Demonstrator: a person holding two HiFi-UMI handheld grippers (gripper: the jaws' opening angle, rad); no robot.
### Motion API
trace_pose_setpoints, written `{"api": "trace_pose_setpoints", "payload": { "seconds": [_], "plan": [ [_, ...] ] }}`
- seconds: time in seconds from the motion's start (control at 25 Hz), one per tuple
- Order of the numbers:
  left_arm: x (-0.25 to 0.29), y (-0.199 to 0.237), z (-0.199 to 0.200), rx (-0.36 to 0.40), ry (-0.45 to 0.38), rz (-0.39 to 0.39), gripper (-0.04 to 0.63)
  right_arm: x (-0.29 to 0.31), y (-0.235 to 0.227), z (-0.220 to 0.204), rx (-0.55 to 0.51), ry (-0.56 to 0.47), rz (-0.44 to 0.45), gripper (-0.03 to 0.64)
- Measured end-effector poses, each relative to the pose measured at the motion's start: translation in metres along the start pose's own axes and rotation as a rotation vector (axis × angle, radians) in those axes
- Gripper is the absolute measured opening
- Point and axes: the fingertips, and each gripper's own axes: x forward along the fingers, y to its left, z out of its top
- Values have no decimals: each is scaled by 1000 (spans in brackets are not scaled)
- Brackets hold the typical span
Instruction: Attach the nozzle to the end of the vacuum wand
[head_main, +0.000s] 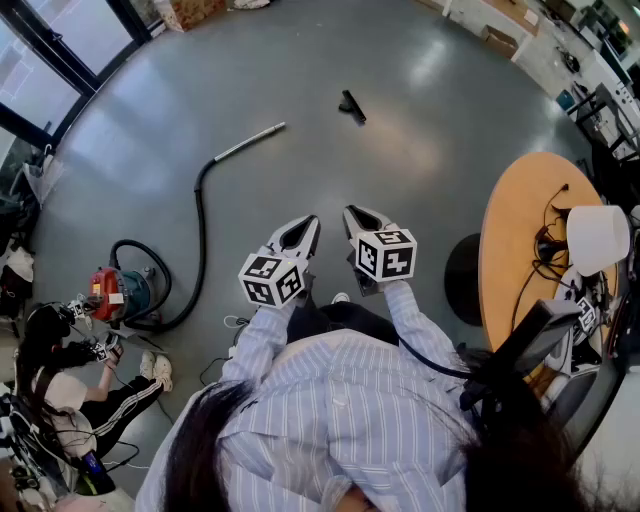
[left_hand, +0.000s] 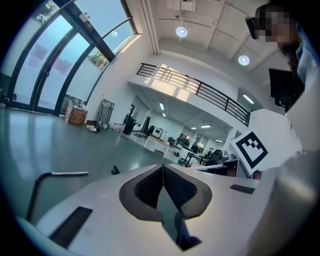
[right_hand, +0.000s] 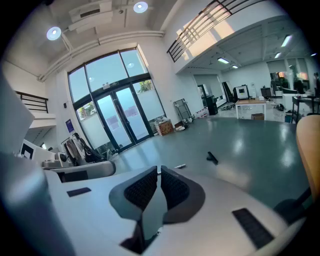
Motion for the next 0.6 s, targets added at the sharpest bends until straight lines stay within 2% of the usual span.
{"api": "trace_pose_setpoints", "payload": {
  "seconds": [0.6],
  "plan": [
    [3,-2,-5,-10,6,7,6,-4,-11,-2,41,-16,-2,29]
  ]
}}
